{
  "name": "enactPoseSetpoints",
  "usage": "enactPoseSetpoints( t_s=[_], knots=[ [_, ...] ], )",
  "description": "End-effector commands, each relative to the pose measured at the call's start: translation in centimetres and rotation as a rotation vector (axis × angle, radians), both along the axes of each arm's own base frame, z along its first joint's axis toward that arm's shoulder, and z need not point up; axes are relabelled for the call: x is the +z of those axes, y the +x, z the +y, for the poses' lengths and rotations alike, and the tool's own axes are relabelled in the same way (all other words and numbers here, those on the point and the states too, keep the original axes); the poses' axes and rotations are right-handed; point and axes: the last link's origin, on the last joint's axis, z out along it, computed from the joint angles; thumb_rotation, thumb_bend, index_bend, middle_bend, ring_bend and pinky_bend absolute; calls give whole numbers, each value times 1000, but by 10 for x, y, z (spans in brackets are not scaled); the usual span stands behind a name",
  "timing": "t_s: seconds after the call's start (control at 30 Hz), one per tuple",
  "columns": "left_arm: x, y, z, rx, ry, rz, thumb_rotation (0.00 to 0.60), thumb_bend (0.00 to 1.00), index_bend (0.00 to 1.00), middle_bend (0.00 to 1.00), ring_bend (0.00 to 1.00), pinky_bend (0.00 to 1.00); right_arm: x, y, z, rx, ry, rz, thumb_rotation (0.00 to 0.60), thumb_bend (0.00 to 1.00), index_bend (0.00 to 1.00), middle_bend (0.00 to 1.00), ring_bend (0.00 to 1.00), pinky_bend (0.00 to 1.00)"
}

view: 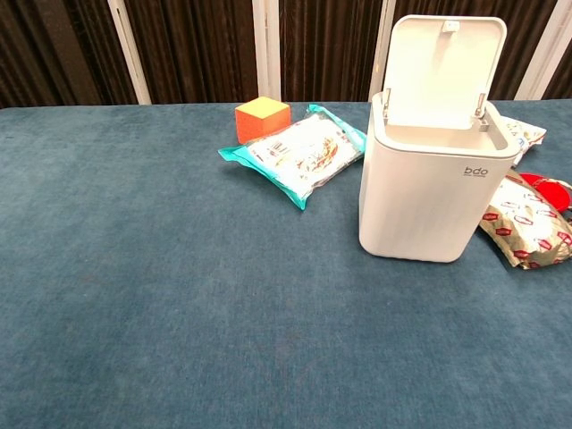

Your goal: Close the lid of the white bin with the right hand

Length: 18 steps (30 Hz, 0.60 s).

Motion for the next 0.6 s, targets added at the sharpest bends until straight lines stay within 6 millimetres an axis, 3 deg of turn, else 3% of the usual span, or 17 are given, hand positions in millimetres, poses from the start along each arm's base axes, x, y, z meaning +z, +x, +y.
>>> enactPoseSetpoints(
  t_s=[0.03, 0.23, 0.6],
  knots=[
    [0, 0, 1, -6, -1, 6, 600, 0, 0, 0, 0, 0, 10, 22, -24, 38, -10, -51, 600, 375, 0, 175, 315, 519],
    [-2, 3, 0, -24, -15, 4, 600, 0, 0, 0, 0, 0, 23, 54, -62, 37, 0, -167, 600, 388, 0, 513, 627, 692],
    [-4, 5, 3, -29, -22, -10, 600, 0, 0, 0, 0, 0, 36, 95, -110, -95, 153, -328, 600, 586, 0, 675, 775, 778]
  ],
)
